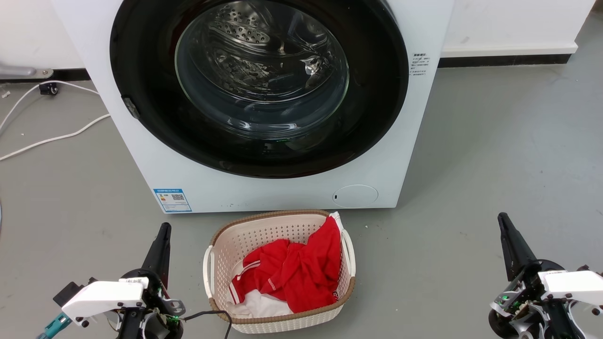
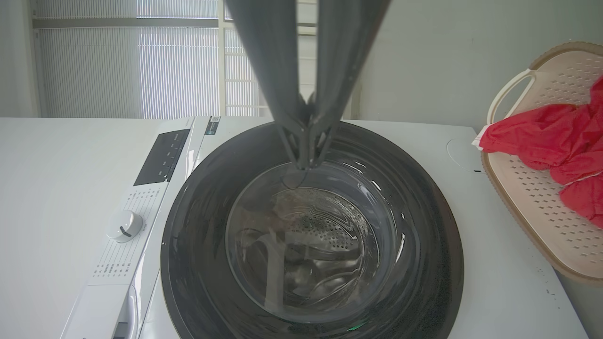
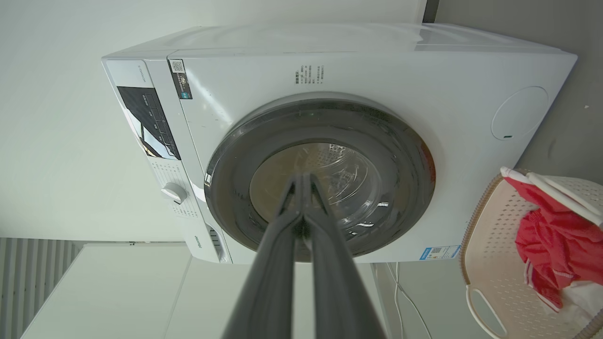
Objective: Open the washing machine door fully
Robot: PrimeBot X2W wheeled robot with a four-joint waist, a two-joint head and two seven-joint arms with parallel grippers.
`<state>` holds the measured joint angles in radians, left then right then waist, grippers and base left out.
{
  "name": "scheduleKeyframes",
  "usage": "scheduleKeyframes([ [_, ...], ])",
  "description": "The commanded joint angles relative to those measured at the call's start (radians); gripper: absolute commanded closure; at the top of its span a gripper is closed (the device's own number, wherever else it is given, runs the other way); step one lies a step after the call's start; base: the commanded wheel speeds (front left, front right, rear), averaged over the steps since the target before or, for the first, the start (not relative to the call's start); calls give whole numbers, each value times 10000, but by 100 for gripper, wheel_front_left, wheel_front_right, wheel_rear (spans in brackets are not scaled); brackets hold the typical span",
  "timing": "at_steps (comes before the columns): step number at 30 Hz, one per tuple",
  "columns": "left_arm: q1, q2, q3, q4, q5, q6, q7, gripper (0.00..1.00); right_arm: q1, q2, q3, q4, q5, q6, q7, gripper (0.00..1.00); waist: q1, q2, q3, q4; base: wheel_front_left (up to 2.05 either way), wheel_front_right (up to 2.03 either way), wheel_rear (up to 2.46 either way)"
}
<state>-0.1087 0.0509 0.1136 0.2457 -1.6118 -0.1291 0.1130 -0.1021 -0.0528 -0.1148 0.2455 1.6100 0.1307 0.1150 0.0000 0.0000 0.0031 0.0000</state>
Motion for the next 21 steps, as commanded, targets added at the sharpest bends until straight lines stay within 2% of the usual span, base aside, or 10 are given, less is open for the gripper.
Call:
scheduleKeyframes([
  [1, 22, -9, 16, 2, 37, -31, 27, 100, -125, 37, 2, 8, -16, 0, 4, 100, 0, 0, 0, 0, 0, 0, 0],
  [20, 22, -9, 15, 2, 37, -31, 27, 100, -125, 37, 3, 8, -15, 0, 3, 100, 0, 0, 0, 0, 0, 0, 0],
  [21, 0, 0, -1, 0, 0, 0, -1, 0, 0, 0, 0, -1, 0, 0, -2, 0, 0, 0, 0, 0, 0, 0, 0],
])
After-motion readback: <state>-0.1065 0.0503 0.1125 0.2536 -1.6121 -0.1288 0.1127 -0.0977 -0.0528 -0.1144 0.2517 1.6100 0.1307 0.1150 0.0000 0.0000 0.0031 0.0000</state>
